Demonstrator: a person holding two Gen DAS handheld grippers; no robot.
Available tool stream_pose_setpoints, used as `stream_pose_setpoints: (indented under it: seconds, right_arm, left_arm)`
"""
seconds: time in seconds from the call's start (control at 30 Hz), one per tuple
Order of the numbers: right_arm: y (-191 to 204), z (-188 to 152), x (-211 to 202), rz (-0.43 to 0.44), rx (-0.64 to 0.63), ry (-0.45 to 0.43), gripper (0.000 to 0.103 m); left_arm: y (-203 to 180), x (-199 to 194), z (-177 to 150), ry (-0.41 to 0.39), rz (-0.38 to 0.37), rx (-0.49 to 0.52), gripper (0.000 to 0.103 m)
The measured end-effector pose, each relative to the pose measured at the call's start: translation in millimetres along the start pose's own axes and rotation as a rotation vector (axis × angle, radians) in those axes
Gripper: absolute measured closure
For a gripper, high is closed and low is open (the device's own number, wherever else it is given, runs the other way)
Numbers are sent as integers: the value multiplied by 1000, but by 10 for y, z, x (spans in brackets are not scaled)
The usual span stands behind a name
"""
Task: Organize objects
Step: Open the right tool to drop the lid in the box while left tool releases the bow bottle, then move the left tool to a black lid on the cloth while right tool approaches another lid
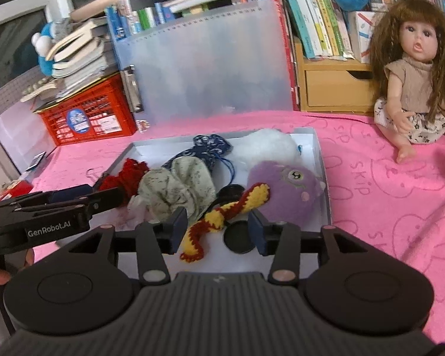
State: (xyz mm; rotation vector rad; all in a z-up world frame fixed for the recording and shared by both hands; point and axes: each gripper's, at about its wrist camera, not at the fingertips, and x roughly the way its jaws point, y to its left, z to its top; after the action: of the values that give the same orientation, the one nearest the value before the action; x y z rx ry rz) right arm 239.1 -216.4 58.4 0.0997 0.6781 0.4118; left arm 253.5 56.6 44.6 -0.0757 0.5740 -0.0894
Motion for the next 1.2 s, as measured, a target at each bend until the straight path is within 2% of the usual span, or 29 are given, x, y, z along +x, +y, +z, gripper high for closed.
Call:
stream_pose_setpoints:
  seconds: [0.3, 0.6, 1.2]
  right_arm:
    - [225, -159, -250, 55, -79, -25, 35]
    - [470, -378, -441, 106, -156, -31, 30]
    - [965, -961, -611, 198, -323, 4, 24]
  left_arm:
    - [154, -429, -120, -25, -19, 3, 32]
    - [303, -784, -349, -30, -18, -4, 30]
    - [514, -1080, -848, 26, 9, -38, 30]
